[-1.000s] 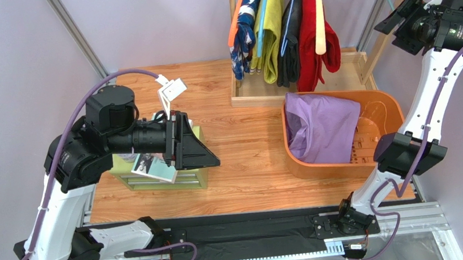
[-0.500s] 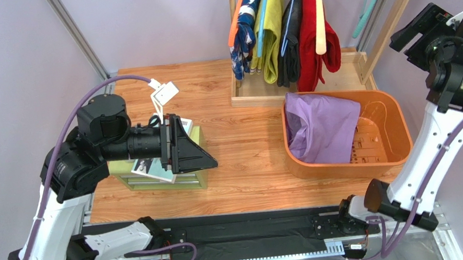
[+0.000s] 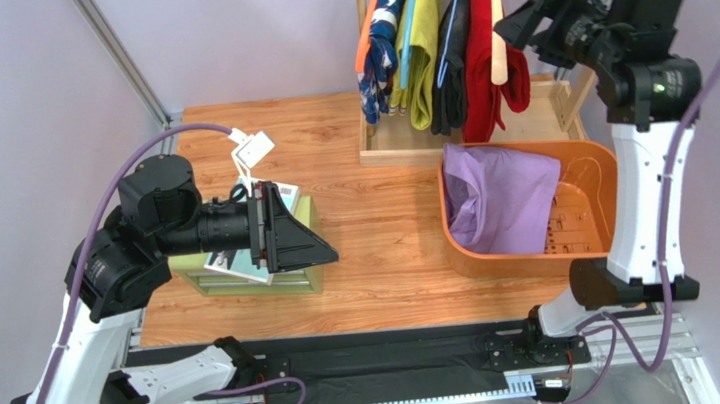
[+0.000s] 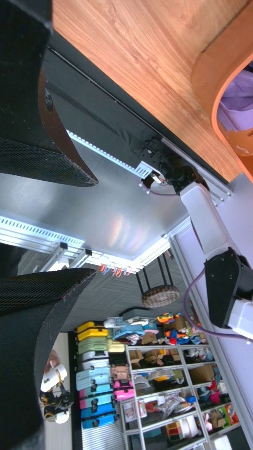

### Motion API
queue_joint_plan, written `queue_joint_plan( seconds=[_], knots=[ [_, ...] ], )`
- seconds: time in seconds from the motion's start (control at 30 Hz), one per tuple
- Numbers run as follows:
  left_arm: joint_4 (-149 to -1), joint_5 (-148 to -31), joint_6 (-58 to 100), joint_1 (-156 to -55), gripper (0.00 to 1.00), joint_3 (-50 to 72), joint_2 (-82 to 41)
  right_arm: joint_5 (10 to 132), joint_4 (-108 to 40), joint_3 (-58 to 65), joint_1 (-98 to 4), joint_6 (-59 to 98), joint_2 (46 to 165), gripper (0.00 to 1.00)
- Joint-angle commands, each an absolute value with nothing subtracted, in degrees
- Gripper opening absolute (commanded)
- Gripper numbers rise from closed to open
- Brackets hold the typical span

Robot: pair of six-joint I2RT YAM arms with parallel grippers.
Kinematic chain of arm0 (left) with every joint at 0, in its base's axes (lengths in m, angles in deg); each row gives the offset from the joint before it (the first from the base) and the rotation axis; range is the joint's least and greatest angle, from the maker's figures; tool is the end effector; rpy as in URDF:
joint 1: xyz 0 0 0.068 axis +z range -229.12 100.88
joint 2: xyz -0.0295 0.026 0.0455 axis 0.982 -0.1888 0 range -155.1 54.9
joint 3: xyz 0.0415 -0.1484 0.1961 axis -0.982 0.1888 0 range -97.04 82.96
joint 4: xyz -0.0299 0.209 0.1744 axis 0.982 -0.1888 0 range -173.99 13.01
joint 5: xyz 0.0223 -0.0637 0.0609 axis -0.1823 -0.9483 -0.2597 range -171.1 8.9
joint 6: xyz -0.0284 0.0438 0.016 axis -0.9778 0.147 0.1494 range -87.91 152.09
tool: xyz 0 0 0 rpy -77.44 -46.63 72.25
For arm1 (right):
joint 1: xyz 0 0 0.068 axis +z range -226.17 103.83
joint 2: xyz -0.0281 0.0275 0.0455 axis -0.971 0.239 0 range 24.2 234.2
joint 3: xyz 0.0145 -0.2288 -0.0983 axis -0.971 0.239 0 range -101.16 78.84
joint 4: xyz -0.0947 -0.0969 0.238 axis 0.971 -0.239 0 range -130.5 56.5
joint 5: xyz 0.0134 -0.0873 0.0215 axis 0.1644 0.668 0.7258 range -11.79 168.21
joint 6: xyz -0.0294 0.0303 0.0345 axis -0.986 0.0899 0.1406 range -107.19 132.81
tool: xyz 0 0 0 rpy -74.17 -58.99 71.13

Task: Remove the trousers from the hanger
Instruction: Grab a hanger with trousers on it with the right arm

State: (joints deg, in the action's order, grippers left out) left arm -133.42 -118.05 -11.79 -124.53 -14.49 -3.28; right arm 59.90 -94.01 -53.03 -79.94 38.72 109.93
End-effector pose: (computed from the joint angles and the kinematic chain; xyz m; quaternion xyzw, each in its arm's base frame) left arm 0.0924 -0.1251 0.4966 0.1983 0.7606 -0.5771 0.2214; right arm 0.2433 -0.0045 0.5534 0.1054 0.7789 0.2396 0.5699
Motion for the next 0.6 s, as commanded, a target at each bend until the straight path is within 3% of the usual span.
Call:
queue_joint_plan(
  seconds=[0.0, 0.17, 0.2, 0.37, 0.57],
  knots=[
    [-129.7, -117.0, -13.6, -124.8, 0.64, -13.4, -1.4, 60.5, -85.6, -52.5, -77.2, 38.7, 113.7, 0.77],
    [-129.7, -114.4, -14.3, -124.7, 0.63, -12.1, 0.9, 60.8, -81.8, -53.9, -76.9, 35.3, 118.0, 0.71],
    [-129.7, -114.2, -14.4, -124.7, 0.64, -11.9, 1.1, 61.2, -81.5, -54.0, -76.9, 34.9, 118.8, 0.64],
    [-130.0, -113.4, -14.4, -124.7, 0.63, -12.4, 1.5, 60.5, -76.0, -51.9, -76.9, 33.4, 120.3, 0.49],
    [-131.4, -112.7, -13.6, -124.7, 0.63, -14.1, 0.5, 58.9, -69.9, -50.4, -76.9, 33.8, 122.3, 0.45]
  ],
)
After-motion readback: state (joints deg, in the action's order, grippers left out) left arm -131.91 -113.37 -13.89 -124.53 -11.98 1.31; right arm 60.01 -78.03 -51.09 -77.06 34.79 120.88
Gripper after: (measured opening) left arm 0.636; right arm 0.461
